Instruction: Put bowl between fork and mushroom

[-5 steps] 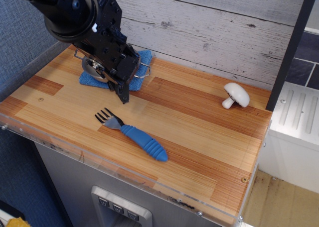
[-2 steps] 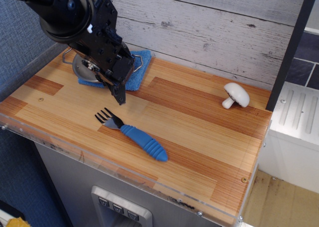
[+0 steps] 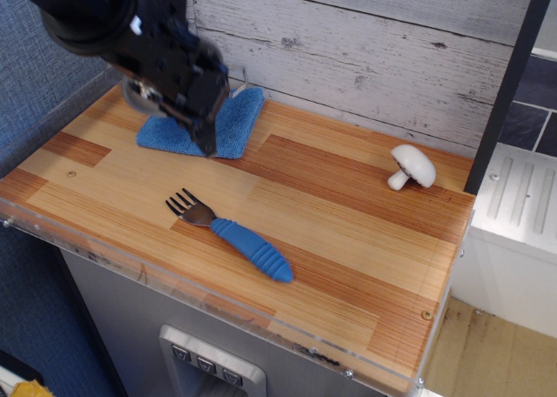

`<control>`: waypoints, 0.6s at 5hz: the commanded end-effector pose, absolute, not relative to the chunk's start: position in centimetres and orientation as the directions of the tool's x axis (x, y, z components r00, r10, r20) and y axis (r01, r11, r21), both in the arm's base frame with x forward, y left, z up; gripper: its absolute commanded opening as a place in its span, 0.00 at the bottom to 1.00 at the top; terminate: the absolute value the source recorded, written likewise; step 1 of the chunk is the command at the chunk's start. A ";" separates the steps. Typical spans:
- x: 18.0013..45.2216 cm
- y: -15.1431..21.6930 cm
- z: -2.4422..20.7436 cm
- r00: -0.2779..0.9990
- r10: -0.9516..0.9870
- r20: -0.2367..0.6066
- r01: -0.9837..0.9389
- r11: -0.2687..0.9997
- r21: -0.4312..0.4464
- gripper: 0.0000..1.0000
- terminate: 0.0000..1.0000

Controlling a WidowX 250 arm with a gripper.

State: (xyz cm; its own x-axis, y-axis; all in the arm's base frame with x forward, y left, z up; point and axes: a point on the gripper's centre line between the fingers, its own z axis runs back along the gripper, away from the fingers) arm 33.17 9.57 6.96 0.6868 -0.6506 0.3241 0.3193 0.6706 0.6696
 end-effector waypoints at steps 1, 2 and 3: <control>33.7 3.7 10.9 0.577 -0.717 0.392 0.353 0.651 0.672 0.00 0.00; 32.6 1.0 10.8 0.526 -0.750 0.400 0.396 0.633 0.665 0.00 0.00; 30.8 -1.4 10.5 0.460 -0.797 0.392 0.449 0.589 0.672 0.00 0.00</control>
State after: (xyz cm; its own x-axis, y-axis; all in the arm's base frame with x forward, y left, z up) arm 30.05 -0.86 8.45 0.4723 -0.8015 0.3669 0.4822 0.5833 0.6537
